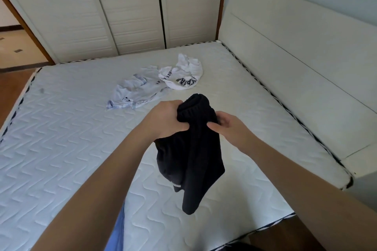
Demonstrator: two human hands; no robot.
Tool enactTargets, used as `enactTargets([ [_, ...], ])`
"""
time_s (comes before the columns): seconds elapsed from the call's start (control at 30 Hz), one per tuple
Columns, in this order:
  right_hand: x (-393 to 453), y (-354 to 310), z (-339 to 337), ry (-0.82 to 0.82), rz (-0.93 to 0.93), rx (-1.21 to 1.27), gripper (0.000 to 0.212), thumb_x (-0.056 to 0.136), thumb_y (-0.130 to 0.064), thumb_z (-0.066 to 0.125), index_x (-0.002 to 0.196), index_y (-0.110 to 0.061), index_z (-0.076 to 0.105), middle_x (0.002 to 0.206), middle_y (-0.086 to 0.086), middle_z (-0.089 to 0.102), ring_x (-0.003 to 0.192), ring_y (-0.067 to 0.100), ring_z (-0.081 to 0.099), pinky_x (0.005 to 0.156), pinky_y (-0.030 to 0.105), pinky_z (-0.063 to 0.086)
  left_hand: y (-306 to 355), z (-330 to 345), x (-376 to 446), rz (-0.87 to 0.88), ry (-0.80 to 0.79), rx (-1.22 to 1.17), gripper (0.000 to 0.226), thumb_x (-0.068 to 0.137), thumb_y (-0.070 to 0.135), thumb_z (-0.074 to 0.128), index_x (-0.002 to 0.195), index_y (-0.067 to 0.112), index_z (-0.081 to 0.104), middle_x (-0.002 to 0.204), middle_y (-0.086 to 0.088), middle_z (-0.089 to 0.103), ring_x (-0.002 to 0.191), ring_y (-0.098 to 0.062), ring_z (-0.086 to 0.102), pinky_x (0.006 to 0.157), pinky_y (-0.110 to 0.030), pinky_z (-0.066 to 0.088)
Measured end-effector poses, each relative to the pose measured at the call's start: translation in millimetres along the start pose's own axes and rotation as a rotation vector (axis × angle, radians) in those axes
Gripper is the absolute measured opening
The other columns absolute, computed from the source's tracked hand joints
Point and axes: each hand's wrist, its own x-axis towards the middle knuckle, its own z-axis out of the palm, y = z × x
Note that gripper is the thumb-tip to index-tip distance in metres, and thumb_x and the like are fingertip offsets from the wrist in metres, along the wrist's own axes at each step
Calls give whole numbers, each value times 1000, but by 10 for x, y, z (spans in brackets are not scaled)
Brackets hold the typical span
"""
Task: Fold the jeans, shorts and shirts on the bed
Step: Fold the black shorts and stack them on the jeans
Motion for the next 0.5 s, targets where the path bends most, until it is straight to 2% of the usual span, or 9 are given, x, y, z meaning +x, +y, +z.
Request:
enactTargets([
  [0.13, -28, 573, -199, 11, 219, -2, 33, 91, -55, 53, 113, -34, 65, 116, -14, 68, 110, 7, 62, 101, 35, 45, 121, -33, -15, -37, 6, -70, 18, 70, 24, 72, 75, 24, 55, 67, 10, 59, 66, -5, 58, 56, -21, 41],
  [0.2, -55, 911, -296, 40, 377, 47, 34, 97, -53, 47, 114, -26, 61, 128, -2, 63, 114, 14, 58, 101, 34, 40, 222, -64, -14, -44, 16, -83, 19, 70, 22, 73, 72, 27, 55, 63, 14, 58, 62, -1, 57, 54, -16, 41],
  [0.27, -109, 1231, -427, 67, 533, 61, 48, 98, -56, 41, 128, -21, 52, 143, 5, 49, 127, 22, 47, 107, 38, 32, 351, -93, 14, -53, 24, -75, 21, 70, 20, 74, 69, 27, 54, 59, 17, 57, 58, 1, 55, 52, -12, 38],
  [0.33, -163, 1478, -591, 80, 668, 82, 70, 96, -62, 38, 147, -14, 37, 153, 6, 36, 141, 26, 32, 117, 46, 21, 485, -105, 69, -79, 26, -51, 19, 69, 20, 75, 72, 24, 57, 61, 13, 59, 59, 0, 55, 52, -13, 39],
  [0.37, -177, 1570, -686, 87, 718, 113, 76, 95, -64, 37, 150, -13, 32, 155, 6, 33, 144, 27, 28, 119, 50, 17, 549, -101, 102, -91, 24, -38, 18, 69, 20, 76, 74, 23, 59, 64, 9, 61, 61, -1, 56, 54, -14, 40],
  [0.5, -79, 1792, -1061, 75, 733, 209, 76, 94, -66, 36, 147, -11, 40, 154, 2, 38, 145, 24, 26, 120, 52, 12, 781, -39, 236, -123, 15, -5, 20, 69, 19, 79, 77, 20, 61, 69, 5, 63, 62, -2, 58, 57, -13, 41],
])
